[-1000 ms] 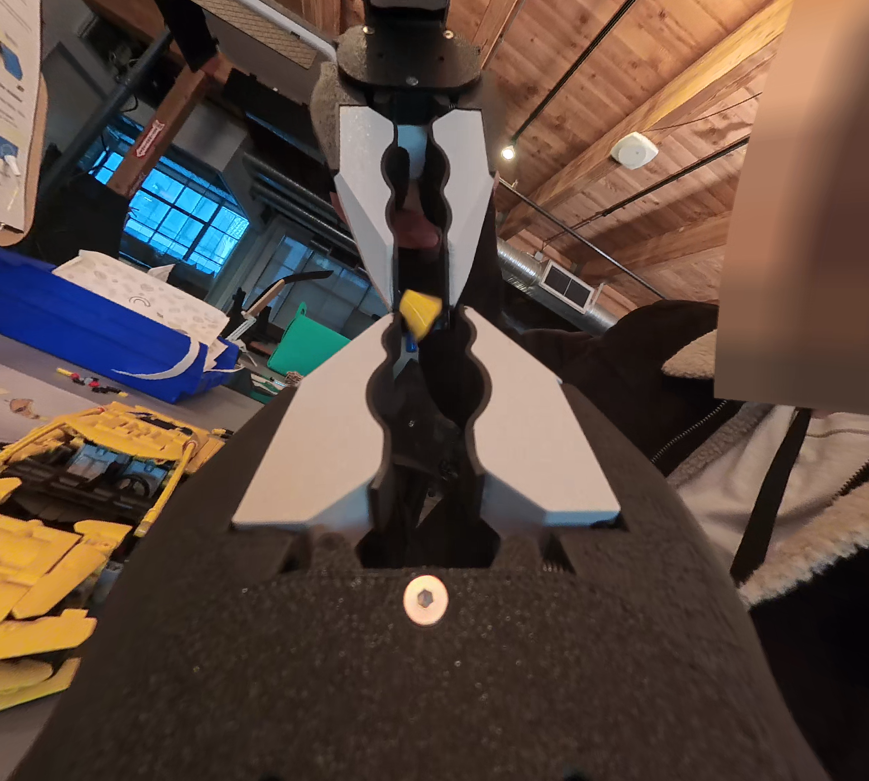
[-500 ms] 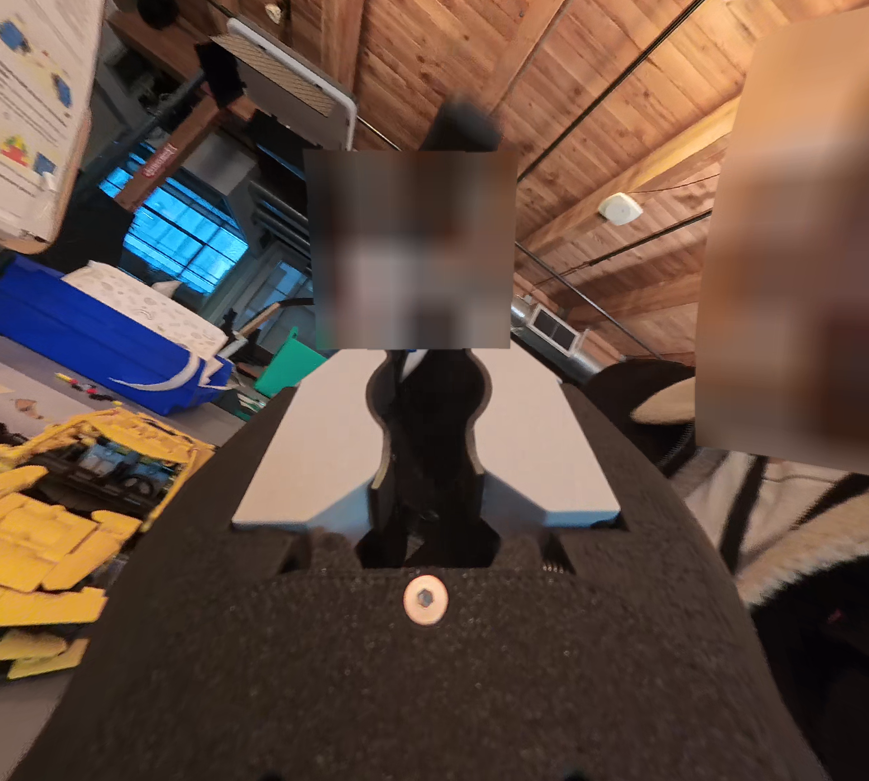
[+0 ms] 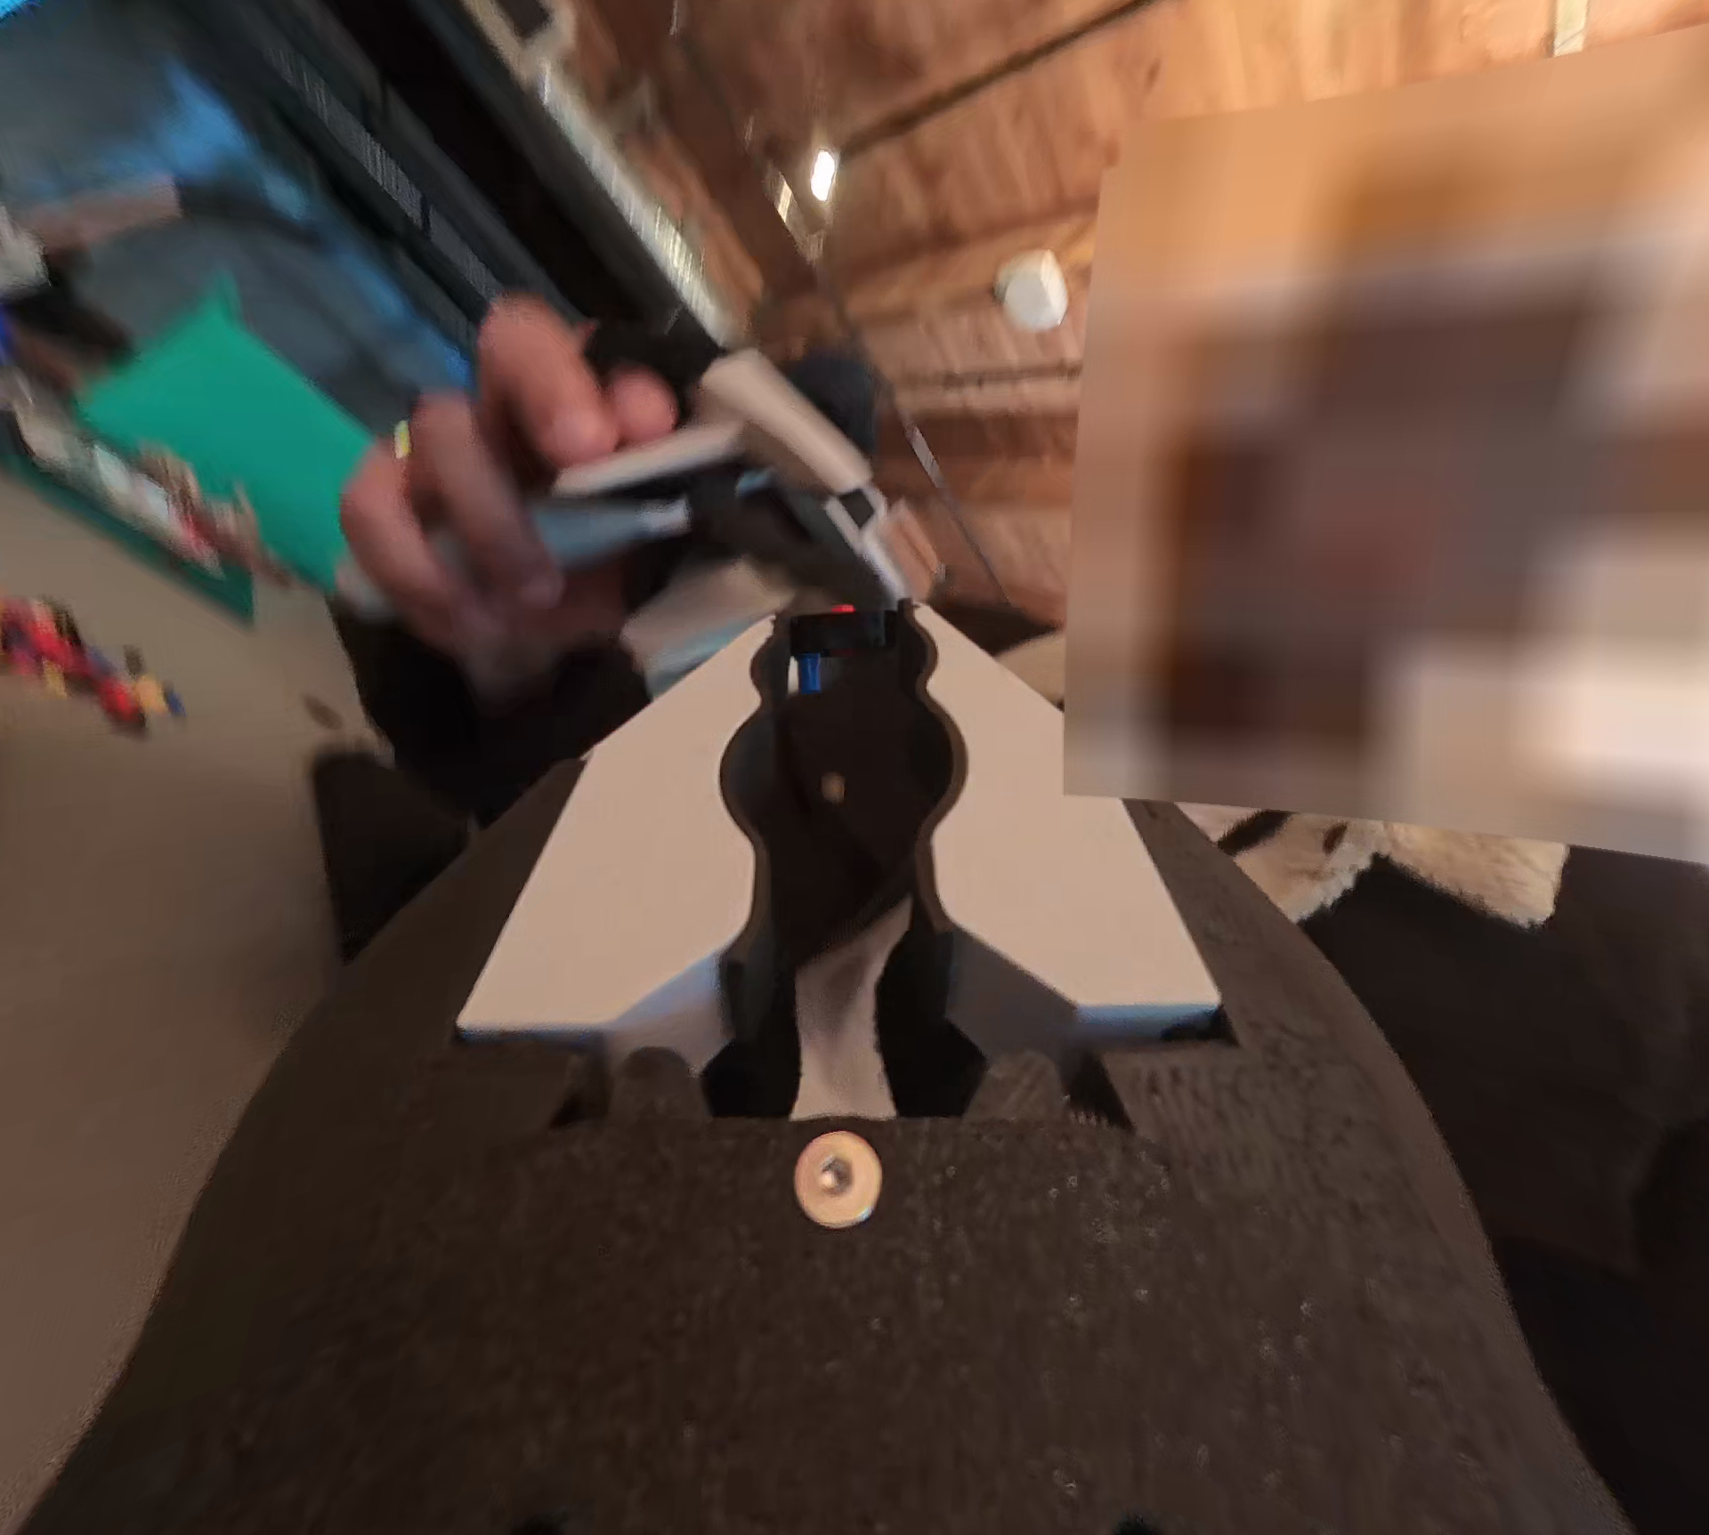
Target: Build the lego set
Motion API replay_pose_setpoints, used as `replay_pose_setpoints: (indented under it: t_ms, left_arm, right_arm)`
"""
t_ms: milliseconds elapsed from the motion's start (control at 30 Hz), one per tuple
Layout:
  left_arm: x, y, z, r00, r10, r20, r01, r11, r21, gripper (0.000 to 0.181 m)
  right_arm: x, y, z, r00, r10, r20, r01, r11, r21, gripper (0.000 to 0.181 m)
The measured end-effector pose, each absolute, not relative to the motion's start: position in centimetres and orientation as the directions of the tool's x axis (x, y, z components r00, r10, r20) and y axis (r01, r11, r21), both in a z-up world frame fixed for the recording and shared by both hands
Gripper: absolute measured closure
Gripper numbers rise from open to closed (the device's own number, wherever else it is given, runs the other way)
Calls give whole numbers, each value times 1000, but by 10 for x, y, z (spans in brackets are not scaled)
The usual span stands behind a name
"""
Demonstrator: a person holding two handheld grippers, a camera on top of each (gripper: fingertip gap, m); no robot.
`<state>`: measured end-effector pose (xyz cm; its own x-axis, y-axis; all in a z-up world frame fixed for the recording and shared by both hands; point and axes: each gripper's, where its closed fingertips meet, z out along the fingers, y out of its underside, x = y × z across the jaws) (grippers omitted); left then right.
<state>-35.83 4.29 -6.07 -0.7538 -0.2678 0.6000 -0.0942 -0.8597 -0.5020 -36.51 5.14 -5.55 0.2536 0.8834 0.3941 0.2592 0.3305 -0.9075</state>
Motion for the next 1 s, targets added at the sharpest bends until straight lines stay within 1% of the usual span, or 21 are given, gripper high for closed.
replay_pose_setpoints:
  t_ms: [33,67,100,167,267,333,400,500,633,733,800,867,933,1000]
  left_arm:
    - [-354,35,-66,-746,-249,618,-143,-846,-514,160]
    - [-352,28,-68,-744,-237,624,-178,-831,-528,160]
    - [-351,23,-70,-743,-236,627,-199,-816,-543,159]
    - [-350,14,-73,-741,-231,631,-236,-790,-566,159]
    - [-350,10,-73,-746,-228,625,-247,-778,-578,159]
    - [-351,9,-72,-749,-223,623,-249,-777,-578,159]
    - [-350,6,-74,-747,-220,628,-265,-768,-584,159]
    - [-350,7,-74,-746,-219,629,-262,-772,-579,159]
    - [-342,23,-78,-696,-286,658,-200,-804,-560,158]
    - [-333,55,-85,-573,-457,680,-41,-813,-581,156]
    - [-334,65,-87,-500,-577,646,49,-763,-644,156]
    - [-331,62,-87,-460,-653,602,77,-705,-705,156]
    - [-324,59,-94,-406,-708,577,60,-651,-757,156]
    - [-321,61,-100,-363,-737,571,50,-627,-777,165]
  right_arm:
    - [-366,46,-56,217,892,396,252,341,-906,160]
    - [-366,38,-59,164,910,381,250,335,-908,170]
    - [-366,30,-63,109,933,342,259,306,-916,175]
    - [-363,22,-68,36,957,288,287,266,-920,172]
    - [-359,12,-81,-48,980,195,369,199,-908,159]
    - [-358,10,-85,-68,985,158,390,172,-904,160]
    - [-357,12,-91,-71,982,175,421,189,-887,170]
    - [-359,12,-91,-68,981,180,414,191,-890,174]
    - [-351,27,-97,30,997,70,430,50,-901,175]
    - [-341,47,-103,156,981,-113,368,-163,-915,175]
    - [-336,55,-104,191,951,-242,267,-287,-920,175]
    - [-333,61,-106,194,916,-352,176,-385,-906,176]
    - [-333,61,-109,168,885,-435,123,-456,-881,175]
    - [-332,61,-112,154,867,-473,97,-490,-866,176]
